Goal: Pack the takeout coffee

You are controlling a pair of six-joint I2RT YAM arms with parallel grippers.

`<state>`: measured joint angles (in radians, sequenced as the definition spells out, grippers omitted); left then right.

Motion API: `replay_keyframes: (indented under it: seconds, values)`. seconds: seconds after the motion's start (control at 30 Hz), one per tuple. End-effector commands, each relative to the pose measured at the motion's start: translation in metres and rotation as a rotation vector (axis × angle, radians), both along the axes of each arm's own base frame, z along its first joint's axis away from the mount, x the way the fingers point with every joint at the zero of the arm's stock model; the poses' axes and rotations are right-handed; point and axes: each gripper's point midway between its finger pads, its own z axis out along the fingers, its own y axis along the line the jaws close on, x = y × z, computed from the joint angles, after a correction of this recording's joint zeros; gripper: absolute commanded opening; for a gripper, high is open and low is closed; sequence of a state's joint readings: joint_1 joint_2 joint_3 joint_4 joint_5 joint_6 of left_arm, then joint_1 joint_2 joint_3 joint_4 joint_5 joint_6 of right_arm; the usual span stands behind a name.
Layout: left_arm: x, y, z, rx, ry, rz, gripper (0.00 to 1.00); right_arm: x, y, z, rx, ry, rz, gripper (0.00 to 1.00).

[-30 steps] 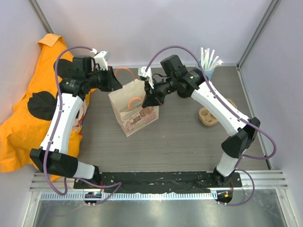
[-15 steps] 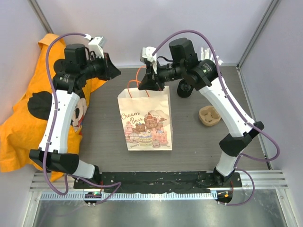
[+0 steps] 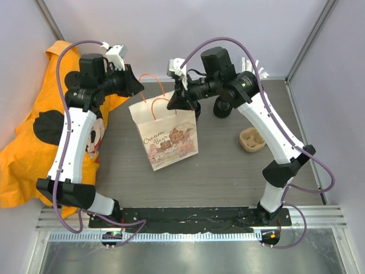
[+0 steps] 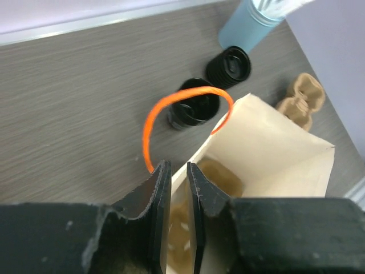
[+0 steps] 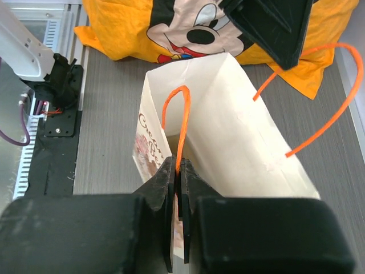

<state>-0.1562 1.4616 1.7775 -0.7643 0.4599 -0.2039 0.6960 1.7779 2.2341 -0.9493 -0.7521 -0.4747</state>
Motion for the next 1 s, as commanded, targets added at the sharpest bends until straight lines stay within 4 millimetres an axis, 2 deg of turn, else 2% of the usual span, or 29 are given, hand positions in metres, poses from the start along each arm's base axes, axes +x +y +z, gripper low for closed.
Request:
replay_keyframes:
  seconds: [0.0, 0.03, 0.1, 0.13, 0.17, 0.2, 0.27, 0.3, 0.4, 0.47, 0.6, 0.67, 0.7, 0.73, 0.83, 0.87, 0.93, 0.97]
  values:
    - [0.017, 0.037, 0.034, 0.023, -0.121, 0.148, 0.21, 0.015, 0.006, 0.021, 0.044, -0.094, -0.016, 0.08]
    - [0.02, 0.052, 0.038, 0.014, -0.126, 0.198, 0.21, 0.016, 0.008, 0.021, 0.046, -0.094, -0.014, 0.08]
    - [0.02, 0.065, 0.047, 0.006, -0.145, 0.232, 0.21, 0.01, 0.007, 0.027, 0.057, -0.091, 0.009, 0.07]
    - [0.017, 0.073, 0.05, 0.007, -0.155, 0.252, 0.21, 0.007, 0.006, 0.024, 0.048, -0.079, 0.019, 0.08]
    - [0.015, 0.073, 0.05, 0.007, -0.154, 0.249, 0.21, -0.001, 0.002, 0.024, 0.047, -0.075, 0.033, 0.08]
    - [0.013, 0.072, 0.048, 0.006, -0.149, 0.243, 0.21, -0.006, -0.001, -0.001, 0.0, -0.013, 0.043, 0.08]
    - [0.007, 0.07, 0.041, 0.009, -0.134, 0.228, 0.21, -0.019, -0.011, -0.02, -0.035, 0.011, 0.062, 0.08]
    - [0.006, 0.069, 0.038, 0.007, -0.124, 0.222, 0.21, -0.021, -0.013, -0.057, -0.096, 0.08, 0.064, 0.08]
    - [0.006, 0.063, 0.03, -0.016, -0.099, 0.194, 0.21, -0.029, -0.023, -0.096, -0.164, 0.144, 0.053, 0.07]
    - [0.008, 0.057, 0.03, -0.04, -0.097, 0.168, 0.21, -0.033, -0.027, -0.098, -0.166, 0.151, 0.052, 0.06]
    - [0.007, 0.036, 0.04, -0.115, -0.097, 0.045, 0.22, -0.035, -0.029, -0.083, -0.138, 0.143, 0.048, 0.07]
    - [0.011, 0.03, 0.046, -0.137, -0.116, 0.008, 0.26, -0.033, -0.028, -0.078, -0.133, 0.131, 0.043, 0.08]
    - [0.017, 0.027, 0.044, -0.145, -0.109, -0.006, 0.28, -0.032, -0.028, -0.078, -0.133, 0.132, 0.041, 0.08]
    - [0.017, 0.022, 0.046, -0.16, -0.115, -0.043, 0.34, -0.032, -0.028, -0.076, -0.13, 0.128, 0.041, 0.09]
    - [0.028, 0.012, 0.044, -0.156, -0.132, -0.097, 0.42, -0.031, -0.029, -0.071, -0.121, 0.125, 0.041, 0.26]
    - [0.03, 0.008, 0.042, -0.151, -0.135, -0.113, 0.43, -0.031, -0.029, -0.069, -0.12, 0.122, 0.04, 0.39]
    - [0.035, -0.003, 0.036, -0.149, -0.125, -0.147, 0.44, -0.029, -0.031, -0.062, -0.11, 0.111, 0.029, 0.52]
    - [0.036, -0.007, 0.033, -0.148, -0.123, -0.163, 0.44, -0.027, -0.031, -0.053, -0.096, 0.094, 0.024, 0.55]
